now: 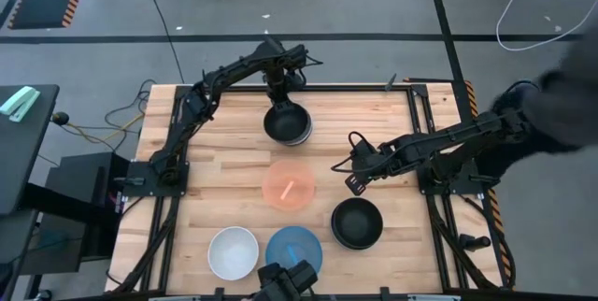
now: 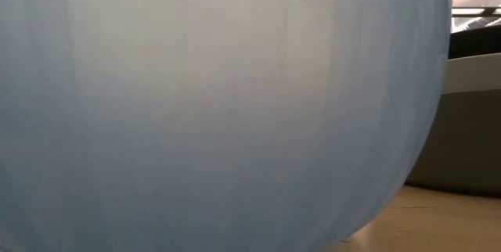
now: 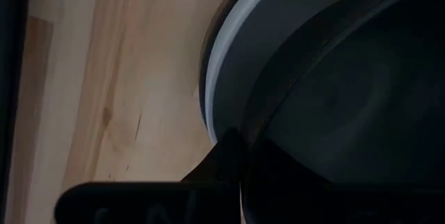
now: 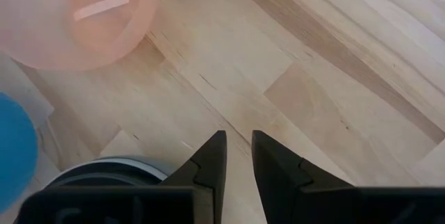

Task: Nest bowls inside each other
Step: Stack the black bowl on top of the top stacked bowls

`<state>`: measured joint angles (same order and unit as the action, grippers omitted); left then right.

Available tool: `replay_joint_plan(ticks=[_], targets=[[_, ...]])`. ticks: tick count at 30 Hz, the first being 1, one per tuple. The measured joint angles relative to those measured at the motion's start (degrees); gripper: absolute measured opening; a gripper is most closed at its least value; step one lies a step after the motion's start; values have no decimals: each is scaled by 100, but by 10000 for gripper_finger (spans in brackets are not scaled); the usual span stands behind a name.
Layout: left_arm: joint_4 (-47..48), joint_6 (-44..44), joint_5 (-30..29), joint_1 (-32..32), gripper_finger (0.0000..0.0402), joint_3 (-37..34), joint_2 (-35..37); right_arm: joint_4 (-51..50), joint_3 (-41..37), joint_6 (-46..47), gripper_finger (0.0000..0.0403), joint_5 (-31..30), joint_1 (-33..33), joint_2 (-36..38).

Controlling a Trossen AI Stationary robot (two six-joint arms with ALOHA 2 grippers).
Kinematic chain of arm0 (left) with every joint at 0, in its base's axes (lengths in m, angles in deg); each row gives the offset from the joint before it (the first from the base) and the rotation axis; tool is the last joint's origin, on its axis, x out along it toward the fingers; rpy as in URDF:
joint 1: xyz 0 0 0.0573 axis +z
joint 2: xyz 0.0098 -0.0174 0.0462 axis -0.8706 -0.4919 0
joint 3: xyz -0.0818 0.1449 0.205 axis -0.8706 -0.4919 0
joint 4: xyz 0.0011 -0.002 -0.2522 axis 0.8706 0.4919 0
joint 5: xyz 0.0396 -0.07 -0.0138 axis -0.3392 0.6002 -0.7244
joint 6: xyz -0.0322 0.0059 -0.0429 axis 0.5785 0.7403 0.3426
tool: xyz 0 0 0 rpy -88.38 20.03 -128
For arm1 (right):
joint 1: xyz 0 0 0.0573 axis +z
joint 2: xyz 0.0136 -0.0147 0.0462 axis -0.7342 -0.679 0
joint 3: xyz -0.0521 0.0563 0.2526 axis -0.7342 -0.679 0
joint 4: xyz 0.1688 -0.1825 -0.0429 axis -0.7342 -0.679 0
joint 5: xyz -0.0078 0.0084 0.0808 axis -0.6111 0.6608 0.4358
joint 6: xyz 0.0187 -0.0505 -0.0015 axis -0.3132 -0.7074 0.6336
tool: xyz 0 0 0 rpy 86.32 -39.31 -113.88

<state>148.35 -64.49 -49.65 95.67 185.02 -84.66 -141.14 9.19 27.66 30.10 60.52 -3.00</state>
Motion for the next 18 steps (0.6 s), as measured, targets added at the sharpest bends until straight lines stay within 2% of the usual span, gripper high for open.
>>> replay_joint_plan(ticks=[10, 18], targets=[[-22, 4, -234, 44, 11, 0, -21, 0, 0, -24, 76, -109, -2, 0], [-478, 155, -434, 15, 11, 0, -21, 0, 0, -36, 76, -150, -2, 0]])
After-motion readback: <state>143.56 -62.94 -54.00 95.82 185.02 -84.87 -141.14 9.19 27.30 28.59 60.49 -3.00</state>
